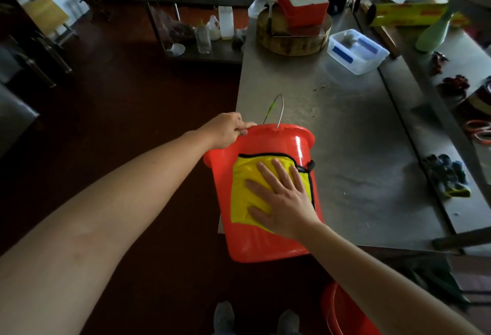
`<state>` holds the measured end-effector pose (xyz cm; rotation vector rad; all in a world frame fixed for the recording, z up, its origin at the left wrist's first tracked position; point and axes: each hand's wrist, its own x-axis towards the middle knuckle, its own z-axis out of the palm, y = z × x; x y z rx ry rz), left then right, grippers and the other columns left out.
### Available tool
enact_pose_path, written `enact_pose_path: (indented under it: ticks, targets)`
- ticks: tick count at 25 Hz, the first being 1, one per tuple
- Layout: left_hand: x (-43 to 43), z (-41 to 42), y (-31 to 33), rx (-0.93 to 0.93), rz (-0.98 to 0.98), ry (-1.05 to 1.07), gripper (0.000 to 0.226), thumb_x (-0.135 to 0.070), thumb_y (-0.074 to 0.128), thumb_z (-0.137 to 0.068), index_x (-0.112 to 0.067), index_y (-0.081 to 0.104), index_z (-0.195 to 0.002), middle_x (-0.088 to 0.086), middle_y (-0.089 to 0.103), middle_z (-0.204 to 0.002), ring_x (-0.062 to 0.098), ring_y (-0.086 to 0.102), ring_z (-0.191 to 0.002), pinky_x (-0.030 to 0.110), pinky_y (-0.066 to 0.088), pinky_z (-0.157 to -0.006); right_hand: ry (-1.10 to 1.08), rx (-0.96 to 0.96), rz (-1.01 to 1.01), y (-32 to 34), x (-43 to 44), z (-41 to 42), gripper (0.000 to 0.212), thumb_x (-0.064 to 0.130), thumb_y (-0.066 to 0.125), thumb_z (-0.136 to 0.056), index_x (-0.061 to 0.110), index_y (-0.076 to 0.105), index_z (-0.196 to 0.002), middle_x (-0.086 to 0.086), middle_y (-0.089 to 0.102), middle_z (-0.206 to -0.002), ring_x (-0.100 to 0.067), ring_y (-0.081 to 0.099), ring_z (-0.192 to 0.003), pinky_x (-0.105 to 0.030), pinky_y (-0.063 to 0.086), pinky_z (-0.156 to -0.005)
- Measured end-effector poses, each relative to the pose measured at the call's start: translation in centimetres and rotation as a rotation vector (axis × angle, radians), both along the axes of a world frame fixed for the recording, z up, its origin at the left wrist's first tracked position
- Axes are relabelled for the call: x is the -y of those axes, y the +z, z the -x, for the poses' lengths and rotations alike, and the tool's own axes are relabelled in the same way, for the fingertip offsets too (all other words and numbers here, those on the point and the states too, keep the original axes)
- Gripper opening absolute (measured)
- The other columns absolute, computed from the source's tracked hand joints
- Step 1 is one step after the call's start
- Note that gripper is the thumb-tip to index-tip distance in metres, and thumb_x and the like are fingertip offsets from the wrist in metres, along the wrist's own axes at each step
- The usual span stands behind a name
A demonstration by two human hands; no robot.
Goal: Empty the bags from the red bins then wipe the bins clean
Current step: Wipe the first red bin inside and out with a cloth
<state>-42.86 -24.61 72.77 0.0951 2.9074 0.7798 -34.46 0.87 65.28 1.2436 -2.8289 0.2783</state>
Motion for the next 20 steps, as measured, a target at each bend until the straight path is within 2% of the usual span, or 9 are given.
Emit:
enact_pose_path:
  ticks: [2, 4, 7, 10, 12, 14, 15, 17, 20]
  targets:
    - [-0.4, 0.0, 0.2, -0.006, 0.025, 0.01, 0.026, -0.02, 0.059, -0.101, -0.004, 0.068, -0.12, -0.008, 0.049, -0.084, 0.003, 0.049, -0.072, 0.01, 0.034, -0.061, 0.011, -0.003, 0.015, -0.7, -1.8, -2.2, 0.063, 0.072, 0.042, -0.094, 0.049, 0.036, -0.151, 0.008, 0.01, -0.169, -0.027, -0.003, -0.157, -0.062, 0.008, -0.122]
    - [-0.8, 0.2, 0.8, 0.007, 0.061, -0.014, 0.028, -0.022, 0.059, -0.101, -0.007, 0.067, -0.123, -0.006, 0.052, -0.091, 0.012, 0.057, -0.087, 0.018, 0.036, -0.073, 0.014, -0.006, -0.005, -1.2, -3.1, -4.1, 0.063, 0.073, 0.041, -0.095, 0.05, 0.034, -0.152, 0.008, 0.008, -0.169, -0.027, -0.003, -0.157, -0.064, 0.011, -0.121]
    - [-2.3, 1.3, 2.6, 0.059, 0.185, -0.155, 0.035, -0.023, 0.055, -0.102, -0.015, 0.061, -0.135, 0.002, 0.057, -0.116, 0.021, 0.055, -0.117, 0.025, 0.038, -0.092, -0.012, 0.008, -0.017, -1.3, -4.6, -5.7, 0.063, 0.074, 0.038, -0.095, 0.05, 0.031, -0.153, 0.009, 0.004, -0.17, -0.028, -0.003, -0.156, -0.065, 0.014, -0.12]
    - [-5.4, 3.0, 3.4, 0.054, 0.248, -0.243, 0.043, -0.031, 0.056, -0.101, -0.018, 0.056, -0.141, 0.007, 0.054, -0.134, 0.023, 0.051, -0.126, 0.026, 0.036, -0.102, -0.037, 0.027, -0.022, -1.2, -4.4, -6.2, 0.062, 0.073, 0.036, -0.096, 0.049, 0.03, -0.154, 0.01, 0.003, -0.17, -0.028, -0.005, -0.156, -0.064, 0.012, -0.12]
    - [-7.9, 4.0, 3.1, 0.054, 0.246, -0.241, 0.038, -0.036, 0.056, -0.101, -0.011, 0.062, -0.128, 0.012, 0.056, -0.128, 0.028, 0.053, -0.122, 0.028, 0.038, -0.094, -0.032, 0.036, -0.034, -1.0, -3.7, -6.4, 0.061, 0.073, 0.033, -0.098, 0.05, 0.028, -0.154, 0.011, 0.001, -0.17, -0.026, -0.008, -0.156, -0.062, 0.006, -0.121]
    - [-9.5, 4.7, 2.0, 0.049, 0.189, -0.166, 0.029, -0.033, 0.055, -0.101, -0.007, 0.064, -0.092, 0.019, 0.061, -0.108, 0.035, 0.059, -0.106, 0.031, 0.037, -0.078, -0.041, 0.045, -0.02, -1.0, -3.4, -6.4, 0.059, 0.071, 0.032, -0.099, 0.051, 0.027, -0.154, 0.011, 0.0, -0.169, -0.026, -0.009, -0.156, -0.061, 0.004, -0.121]
    - [-9.8, 4.8, 1.5, 0.04, 0.136, -0.109, 0.033, -0.031, 0.054, -0.102, -0.006, 0.064, -0.083, 0.021, 0.062, -0.101, 0.036, 0.06, -0.1, 0.032, 0.037, -0.073, -0.049, 0.047, -0.006, -1.0, -3.5, -6.2, 0.058, 0.07, 0.033, -0.099, 0.051, 0.028, -0.154, 0.011, 0.001, -0.17, -0.025, -0.008, -0.156, -0.061, 0.004, -0.121]
    - [-10.1, 4.7, 0.9, 0.008, 0.076, -0.039, 0.036, -0.029, 0.055, -0.101, -0.004, 0.069, -0.079, 0.021, 0.065, -0.097, 0.035, 0.061, -0.094, 0.032, 0.036, -0.07, -0.076, 0.063, 0.033, -1.1, -3.8, -5.5, 0.057, 0.068, 0.036, -0.099, 0.051, 0.029, -0.153, 0.011, 0.0, -0.17, -0.025, -0.008, -0.156, -0.06, 0.005, -0.121]
    - [-9.8, 4.8, 0.6, 0.004, 0.072, -0.005, 0.033, -0.033, 0.056, -0.1, -0.011, 0.07, -0.08, 0.017, 0.066, -0.096, 0.034, 0.061, -0.095, 0.034, 0.045, -0.077, -0.149, 0.113, 0.095, -1.0, -3.4, -3.3, 0.059, 0.067, 0.038, -0.099, 0.052, 0.026, -0.154, 0.013, -0.004, -0.169, -0.022, -0.013, -0.156, -0.058, 0.005, -0.123]
